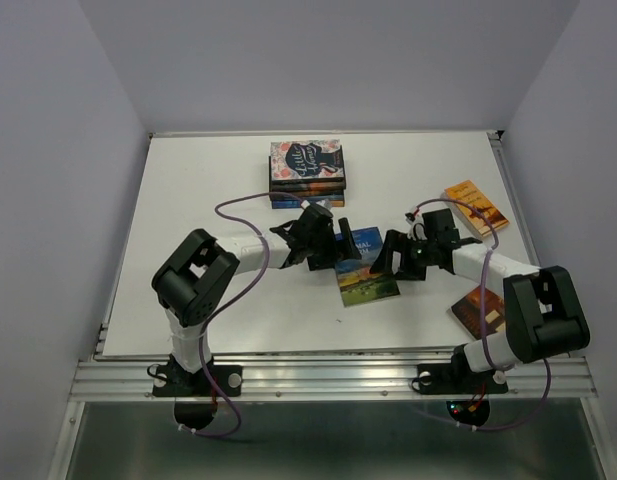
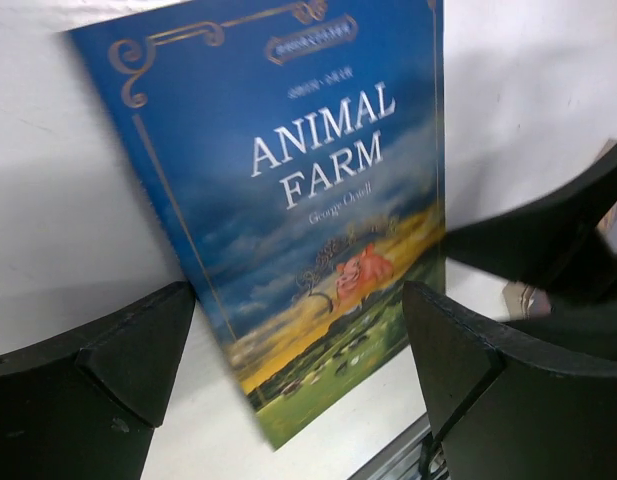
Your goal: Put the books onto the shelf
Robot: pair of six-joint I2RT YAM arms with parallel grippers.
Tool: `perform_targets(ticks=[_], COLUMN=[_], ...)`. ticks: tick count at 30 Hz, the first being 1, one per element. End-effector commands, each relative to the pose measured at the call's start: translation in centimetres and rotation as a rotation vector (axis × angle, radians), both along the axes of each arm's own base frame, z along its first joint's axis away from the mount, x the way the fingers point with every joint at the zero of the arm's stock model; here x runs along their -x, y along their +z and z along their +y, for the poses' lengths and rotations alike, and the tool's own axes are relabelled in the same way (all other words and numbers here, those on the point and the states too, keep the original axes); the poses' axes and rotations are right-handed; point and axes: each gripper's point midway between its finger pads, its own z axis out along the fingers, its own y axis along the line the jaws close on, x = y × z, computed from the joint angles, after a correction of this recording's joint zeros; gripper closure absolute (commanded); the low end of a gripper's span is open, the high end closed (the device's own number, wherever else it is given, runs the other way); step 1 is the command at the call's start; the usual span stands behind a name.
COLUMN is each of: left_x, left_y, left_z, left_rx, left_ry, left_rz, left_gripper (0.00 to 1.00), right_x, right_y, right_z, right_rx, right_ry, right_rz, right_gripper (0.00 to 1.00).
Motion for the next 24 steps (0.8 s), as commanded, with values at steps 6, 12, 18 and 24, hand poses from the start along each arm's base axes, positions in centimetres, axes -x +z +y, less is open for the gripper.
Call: perform_targets(ticks=[6,12,18,24], left_x=[0.9,2.3,3.7,5.2], left_y=[-2.3,-0.6,2.1,6.1], left_z=[1.0,-0.8,-1.8,-3.8], left_rx=[-0.017,0.152,0.3,0.453], left_ry=[0.002,-0.071,-0.133,-0.252], left_rz=[0.051,0.056,0.042,-0.024], left_gripper=[0.01,0.04,0.05,0.06], right_x=[0.4,-1.0,0.1,0.7], right_y=[-0.1,1.4,1.3,-0.9], right_z=[1.1,2.6,3.8,3.5], right_rx=[-0.001,-0.11,-0.19,-0.165], right_ry=[-0.024,-0.057,0.001,-0.018], right_rz=[0.023,-0.007,0.029,0.094], right_gripper=[0.15,0.56,0.65,0.66])
